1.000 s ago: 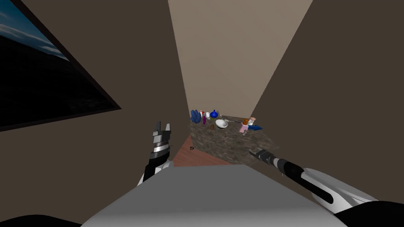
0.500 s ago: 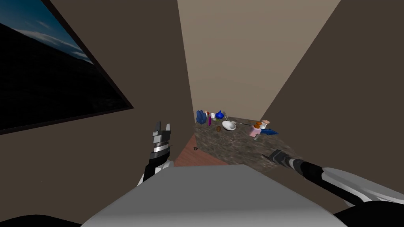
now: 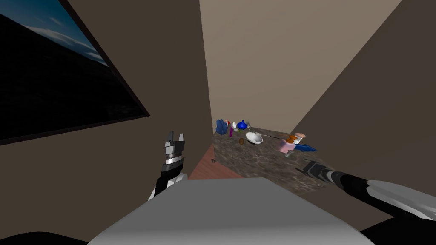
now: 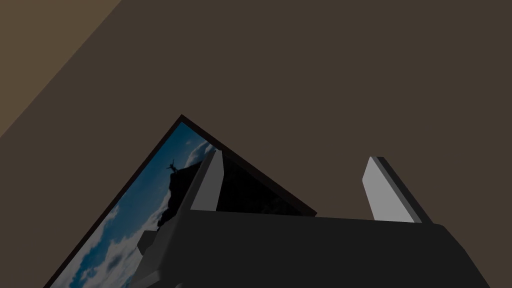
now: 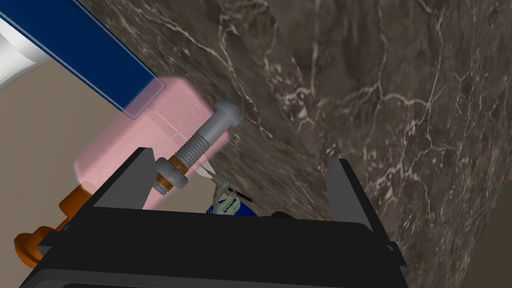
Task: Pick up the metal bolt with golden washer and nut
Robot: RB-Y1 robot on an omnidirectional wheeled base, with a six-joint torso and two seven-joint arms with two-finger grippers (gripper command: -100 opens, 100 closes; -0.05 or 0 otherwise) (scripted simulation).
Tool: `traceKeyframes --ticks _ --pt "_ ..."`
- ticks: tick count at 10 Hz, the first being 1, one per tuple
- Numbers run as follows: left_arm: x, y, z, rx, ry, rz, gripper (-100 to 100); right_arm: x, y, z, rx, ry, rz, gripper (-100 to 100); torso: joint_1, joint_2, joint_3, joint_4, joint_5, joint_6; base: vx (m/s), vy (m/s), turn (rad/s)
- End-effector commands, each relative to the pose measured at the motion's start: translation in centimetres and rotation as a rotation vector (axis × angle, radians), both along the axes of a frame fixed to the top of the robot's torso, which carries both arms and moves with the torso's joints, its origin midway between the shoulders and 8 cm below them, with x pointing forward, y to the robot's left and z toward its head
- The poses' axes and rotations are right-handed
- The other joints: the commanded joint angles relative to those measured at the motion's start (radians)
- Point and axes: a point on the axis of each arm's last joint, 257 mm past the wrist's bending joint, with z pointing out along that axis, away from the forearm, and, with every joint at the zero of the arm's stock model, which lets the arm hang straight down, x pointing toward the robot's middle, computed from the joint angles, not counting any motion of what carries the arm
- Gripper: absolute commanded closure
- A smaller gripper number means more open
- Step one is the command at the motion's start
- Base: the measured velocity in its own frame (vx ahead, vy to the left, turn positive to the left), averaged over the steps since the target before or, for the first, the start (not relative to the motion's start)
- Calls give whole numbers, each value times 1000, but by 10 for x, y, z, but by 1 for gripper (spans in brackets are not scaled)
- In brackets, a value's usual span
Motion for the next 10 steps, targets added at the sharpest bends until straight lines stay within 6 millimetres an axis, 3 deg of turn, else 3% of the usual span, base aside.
traceKeyframes --ticks 1,2,3,4,5,6,7,8,10 --pt "0 0 0 0 0 0 0 -4 -25 15 -68 23 -2 -100 0 0 0 0 0 0 57 72 155" --pt "0 0 0 0 0 0 0 -7 -39 23 -106 35 -4 -100 1 -1 -1 0 0 -1 77 78 157" --pt "0 0 0 0 0 0 0 -7 -39 23 -106 35 -4 -100 2 -2 -1 -1 0 0 55 44 25" --pt "0 0 0 0 0 0 0 -11 -59 38 -163 52 -9 -100 0 -1 -1 0 0 0 68 51 94" --pt "0 0 0 0 0 0 0 -13 -66 44 -183 58 -11 -100 0 -2 -1 0 0 0 75 50 115" --pt "0 0 0 0 0 0 0 -12 -60 38 -165 54 -8 -100 0 -2 -1 -1 0 0 32 17 21" --pt "0 0 0 0 0 0 0 -12 -61 40 -169 54 -9 0 -1 0 0 0 0 0 7 4 -2" --pt "0 0 0 0 0 0 0 2 -50 39 -176 59 10 -100 -3 2 1 0 -1 1 21 -44 -88" --pt "0 0 0 0 0 0 0 18 -37 42 -180 52 33 -100 -6 2 1 0 -2 1 13 -64 -57"
